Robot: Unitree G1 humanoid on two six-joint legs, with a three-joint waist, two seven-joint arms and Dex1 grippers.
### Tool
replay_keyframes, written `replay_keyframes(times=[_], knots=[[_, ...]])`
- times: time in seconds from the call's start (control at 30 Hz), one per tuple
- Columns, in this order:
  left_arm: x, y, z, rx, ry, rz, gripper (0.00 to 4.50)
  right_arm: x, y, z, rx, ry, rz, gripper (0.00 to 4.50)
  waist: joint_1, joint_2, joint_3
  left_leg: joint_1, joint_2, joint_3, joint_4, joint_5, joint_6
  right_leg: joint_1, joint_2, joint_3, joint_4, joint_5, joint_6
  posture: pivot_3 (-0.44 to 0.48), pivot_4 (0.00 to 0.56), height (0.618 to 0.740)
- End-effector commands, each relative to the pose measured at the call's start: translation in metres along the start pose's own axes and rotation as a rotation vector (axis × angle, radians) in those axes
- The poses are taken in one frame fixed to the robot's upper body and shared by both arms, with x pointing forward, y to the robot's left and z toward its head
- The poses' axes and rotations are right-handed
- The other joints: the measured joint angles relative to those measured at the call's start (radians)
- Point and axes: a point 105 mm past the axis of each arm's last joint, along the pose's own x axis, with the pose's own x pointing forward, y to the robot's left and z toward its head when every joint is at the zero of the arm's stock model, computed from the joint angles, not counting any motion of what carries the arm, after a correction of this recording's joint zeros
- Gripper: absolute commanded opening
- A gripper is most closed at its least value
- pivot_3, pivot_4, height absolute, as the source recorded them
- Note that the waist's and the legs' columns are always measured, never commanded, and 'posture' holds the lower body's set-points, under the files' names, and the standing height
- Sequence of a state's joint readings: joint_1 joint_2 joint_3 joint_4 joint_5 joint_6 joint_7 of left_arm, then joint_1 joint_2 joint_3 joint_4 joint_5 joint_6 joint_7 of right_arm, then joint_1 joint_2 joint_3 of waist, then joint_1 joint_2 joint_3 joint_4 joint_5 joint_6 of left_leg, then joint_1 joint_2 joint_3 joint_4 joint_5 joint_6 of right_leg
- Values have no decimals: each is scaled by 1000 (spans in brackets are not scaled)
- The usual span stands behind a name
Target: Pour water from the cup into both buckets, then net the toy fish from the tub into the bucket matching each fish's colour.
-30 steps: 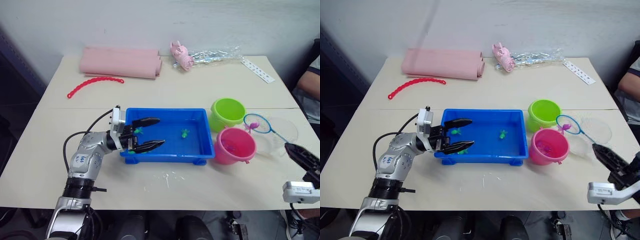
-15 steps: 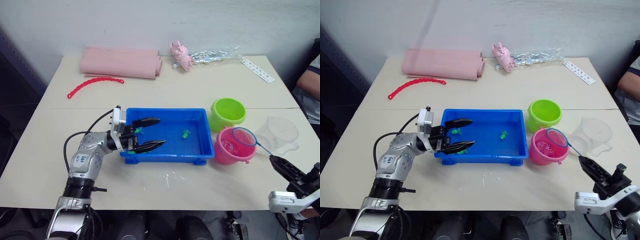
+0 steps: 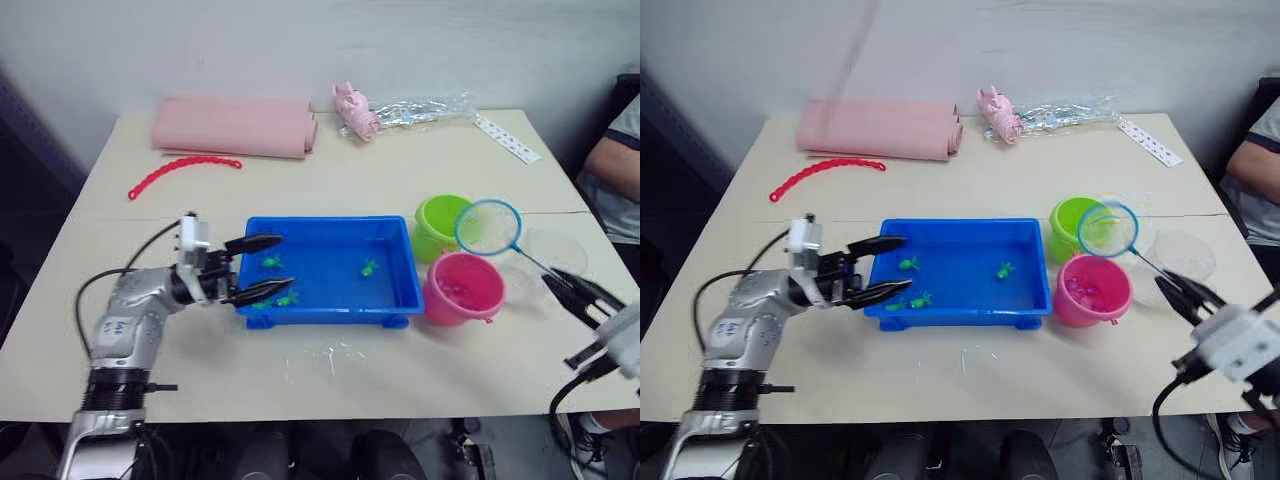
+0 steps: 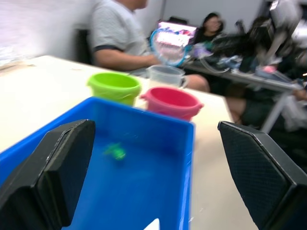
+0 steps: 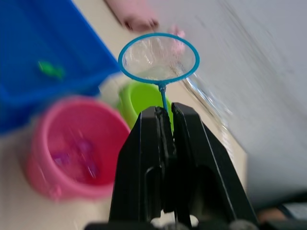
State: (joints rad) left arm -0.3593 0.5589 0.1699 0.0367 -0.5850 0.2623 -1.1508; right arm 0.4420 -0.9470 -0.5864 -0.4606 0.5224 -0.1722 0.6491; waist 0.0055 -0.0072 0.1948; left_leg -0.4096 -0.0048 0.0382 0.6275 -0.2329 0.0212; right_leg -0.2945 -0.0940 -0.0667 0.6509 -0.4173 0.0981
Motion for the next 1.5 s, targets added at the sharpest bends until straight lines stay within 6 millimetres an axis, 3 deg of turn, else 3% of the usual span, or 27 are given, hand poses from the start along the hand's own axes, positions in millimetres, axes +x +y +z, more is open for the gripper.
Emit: replay_keyframes(times=[0.03,0.2,0.33,0.43,0.57,0.7,0.83,0.97,1.1,1.23,1.37,1.5], knots=[[-20,2,14,70,19,48,4489,24,12,17,259,-17,226,0,-4,1,1,4,0,0,-1,-2,1,5,0,0,-4,0,0,0,150,740],[-44,6,18,88,64,117,4489,55,30,24,544,105,381,0,-2,0,1,2,0,-2,0,-4,2,7,-2,-2,-9,0,0,0,150,740],[-53,2,18,104,96,115,4489,63,56,16,668,318,527,0,-4,0,1,1,0,-2,0,-5,2,6,-2,-3,-12,0,0,0,150,740],[-58,-6,17,101,136,82,4489,70,65,15,835,400,607,0,-7,-2,2,-1,0,-2,0,-6,2,6,-2,-4,-14,0,0,0,150,740],[-58,-9,22,117,142,87,4489,80,66,8,874,483,631,0,-10,-2,3,-2,0,-2,1,-6,2,5,-2,-4,-13,0,0,0,150,740],[-55,-13,22,131,143,95,4489,98,68,-22,819,608,577,0,-10,-2,3,-2,0,-2,1,-6,2,5,-2,-4,-13,0,0,0,150,740],[-49,-19,23,134,140,82,4489,119,68,-28,863,613,552,0,-10,-2,3,-3,0,-2,1,-7,2,3,-2,-4,-14,0,0,0,150,740],[-48,-24,21,132,162,65,4489,127,66,-34,848,622,509,0,-8,-2,3,-12,0,-2,2,-6,1,-6,-2,-4,-8,0,0,0,150,740],[-46,-25,21,131,164,62,4489,137,58,-31,781,513,414,0,-6,-2,3,-15,0,-1,2,-5,1,-9,-2,-4,-4,0,1,0,150,740],[-43,-25,19,127,156,65,4489,134,57,-22,698,371,372,0,-6,-2,3,-15,0,-1,2,-5,2,-9,-2,-4,-5,0,1,0,150,740],[-42,-19,22,136,123,123,4489,122,60,-28,699,362,315,0,-7,-2,3,-15,0,-1,2,-5,1,-10,-2,-4,-5,0,1,0,150,740],[-38,-23,19,127,121,113,4489,123,56,-25,652,285,260,0,-10,-2,3,-14,0,0,2,-5,1,-10,-2,-3,-5,1,1,0,150,740]])
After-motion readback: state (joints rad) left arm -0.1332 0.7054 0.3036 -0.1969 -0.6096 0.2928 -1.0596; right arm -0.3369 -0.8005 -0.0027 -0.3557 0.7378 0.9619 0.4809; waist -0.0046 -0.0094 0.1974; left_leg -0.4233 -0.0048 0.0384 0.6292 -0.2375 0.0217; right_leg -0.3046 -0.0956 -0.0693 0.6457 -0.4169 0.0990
